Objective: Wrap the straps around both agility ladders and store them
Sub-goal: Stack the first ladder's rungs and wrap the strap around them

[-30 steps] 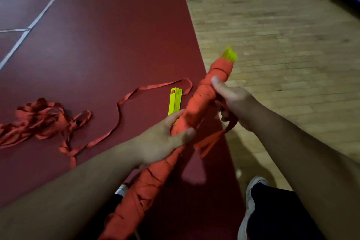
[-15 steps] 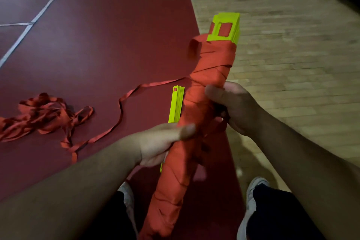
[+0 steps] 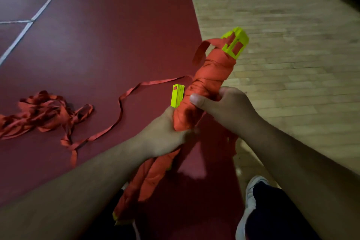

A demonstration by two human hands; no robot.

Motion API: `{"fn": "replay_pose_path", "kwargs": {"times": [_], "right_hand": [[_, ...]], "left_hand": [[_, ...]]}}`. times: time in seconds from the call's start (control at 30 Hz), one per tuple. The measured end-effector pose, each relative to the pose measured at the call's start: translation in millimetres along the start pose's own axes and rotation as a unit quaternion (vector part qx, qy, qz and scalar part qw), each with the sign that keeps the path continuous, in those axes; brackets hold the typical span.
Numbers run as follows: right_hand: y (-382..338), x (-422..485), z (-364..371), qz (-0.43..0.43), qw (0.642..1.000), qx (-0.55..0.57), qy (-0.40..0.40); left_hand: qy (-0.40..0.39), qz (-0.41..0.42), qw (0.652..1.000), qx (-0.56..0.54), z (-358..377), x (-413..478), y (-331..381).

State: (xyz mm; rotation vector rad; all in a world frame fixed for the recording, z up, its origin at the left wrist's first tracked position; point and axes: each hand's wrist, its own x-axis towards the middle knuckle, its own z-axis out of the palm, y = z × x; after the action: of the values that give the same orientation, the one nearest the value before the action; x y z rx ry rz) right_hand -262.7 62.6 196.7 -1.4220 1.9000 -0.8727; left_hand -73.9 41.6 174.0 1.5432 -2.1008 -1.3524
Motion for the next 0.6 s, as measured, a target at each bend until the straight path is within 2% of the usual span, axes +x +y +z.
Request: {"fn": "replay_pose_path", "kwargs": {"times": [0.07, 0.13, 0.23, 0.37, 0.43, 0.5, 0.6], "right_hand": [[5, 3, 1, 0.036, 0.997, 0.074, -0.006], [7, 6, -2, 0.053, 0.992, 0.113, -0.002], [2, 6, -3, 0.054, 0.987, 0.150, -0.007], [-5, 0, -5, 0.025, 0.977, 0.213, -0.018], [-10, -2, -8, 0.006, 0.968, 0.249, -0.028], [-14, -4, -10, -0.027, 0.953, 0.299, -0.041], [-16, -9, -8, -0.060, 0.941, 0.326, -0.063]], "left_hand": [[-0.056, -0.007, 0.998, -0.004, -3, -2, 3], [-0.089, 0.035, 0.995, -0.039, -6, -2, 5], [-0.077, 0.118, 0.986, -0.094, -6, 0, 1], [-0.059, 0.133, 0.988, -0.051, -6, 3, -2], [-0.121, 0.105, 0.979, -0.128, -12, 3, -4], [-0.203, 0.096, 0.949, -0.220, -18, 2, -5], [-0.295, 0.089, 0.913, -0.267, -14, -2, -8]]}}
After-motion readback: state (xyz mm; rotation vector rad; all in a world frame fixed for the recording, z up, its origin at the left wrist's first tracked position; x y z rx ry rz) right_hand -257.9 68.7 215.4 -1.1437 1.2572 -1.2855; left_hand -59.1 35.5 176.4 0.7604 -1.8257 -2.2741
